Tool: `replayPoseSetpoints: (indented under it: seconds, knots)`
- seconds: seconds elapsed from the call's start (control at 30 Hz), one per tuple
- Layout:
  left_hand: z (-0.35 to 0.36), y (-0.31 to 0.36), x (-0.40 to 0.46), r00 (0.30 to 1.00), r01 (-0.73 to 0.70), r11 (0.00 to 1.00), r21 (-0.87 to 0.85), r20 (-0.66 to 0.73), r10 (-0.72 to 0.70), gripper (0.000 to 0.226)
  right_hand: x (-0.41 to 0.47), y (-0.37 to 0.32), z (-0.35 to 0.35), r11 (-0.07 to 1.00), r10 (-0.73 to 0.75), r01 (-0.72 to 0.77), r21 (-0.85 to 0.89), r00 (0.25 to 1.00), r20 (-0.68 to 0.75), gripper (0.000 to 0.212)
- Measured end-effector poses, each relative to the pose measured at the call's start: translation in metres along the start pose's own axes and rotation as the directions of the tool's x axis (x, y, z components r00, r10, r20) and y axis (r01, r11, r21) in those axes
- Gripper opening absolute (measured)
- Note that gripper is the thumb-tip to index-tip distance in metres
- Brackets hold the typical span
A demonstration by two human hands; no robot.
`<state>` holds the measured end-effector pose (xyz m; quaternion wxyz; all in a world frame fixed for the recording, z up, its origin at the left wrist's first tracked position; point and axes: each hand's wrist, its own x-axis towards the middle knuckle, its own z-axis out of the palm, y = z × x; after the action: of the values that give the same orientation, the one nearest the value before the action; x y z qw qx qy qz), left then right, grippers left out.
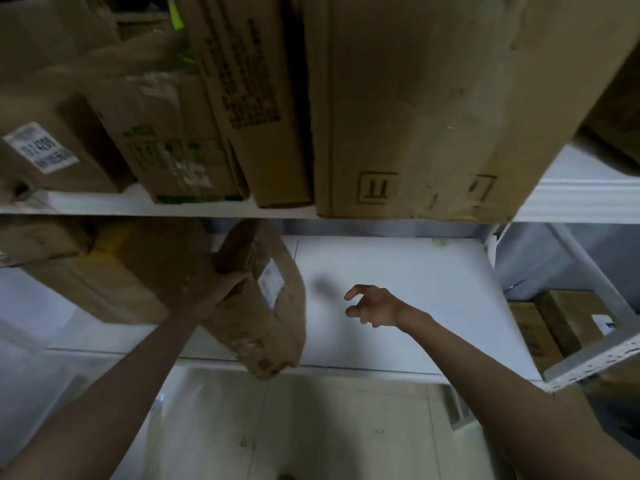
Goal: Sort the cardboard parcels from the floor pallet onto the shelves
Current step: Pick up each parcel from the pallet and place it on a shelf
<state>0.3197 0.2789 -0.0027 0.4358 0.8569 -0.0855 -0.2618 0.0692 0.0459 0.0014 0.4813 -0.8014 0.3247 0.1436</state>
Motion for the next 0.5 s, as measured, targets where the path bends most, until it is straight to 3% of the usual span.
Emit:
replayPoseSetpoints:
  seconds: [0.1,0.17,0.27,0.33,0.4,0.5]
  knots:
    - [0.024,0.008,-0.044,1.000,-0.001,0.988,-0.157,0.030,0.006,0.067,-0.015,0.034,0.002,0.998,0.037,-0.034,0.056,0.998,-0.058,0.042]
    - [0.045,0.010,-0.075,0.999,-0.013,0.985,-0.172,0.043,0.021,0.061,-0.027,0.061,0.003,0.992,0.057,-0.038,0.121,0.985,-0.162,0.059]
    - [0.083,0.016,-0.119,0.990,0.032,0.959,-0.280,0.144,0.009,0.060,-0.050,0.114,0.001,0.939,0.178,-0.066,0.339,0.933,-0.312,0.082]
    - [0.109,0.017,-0.144,0.982,0.077,0.942,-0.327,0.189,-0.015,0.057,-0.071,0.152,0.001,0.856,0.288,-0.096,0.508,0.904,-0.316,0.090]
    - [0.134,0.014,-0.158,0.972,0.122,0.919,-0.376,0.234,-0.033,0.054,-0.095,0.191,0.001,0.760,0.366,-0.100,0.642,0.882,-0.296,0.094]
    - [0.168,0.007,-0.173,0.938,0.211,0.896,-0.390,0.339,-0.073,0.066,-0.132,0.236,-0.001,0.638,0.414,-0.077,0.766,0.873,-0.257,0.077]
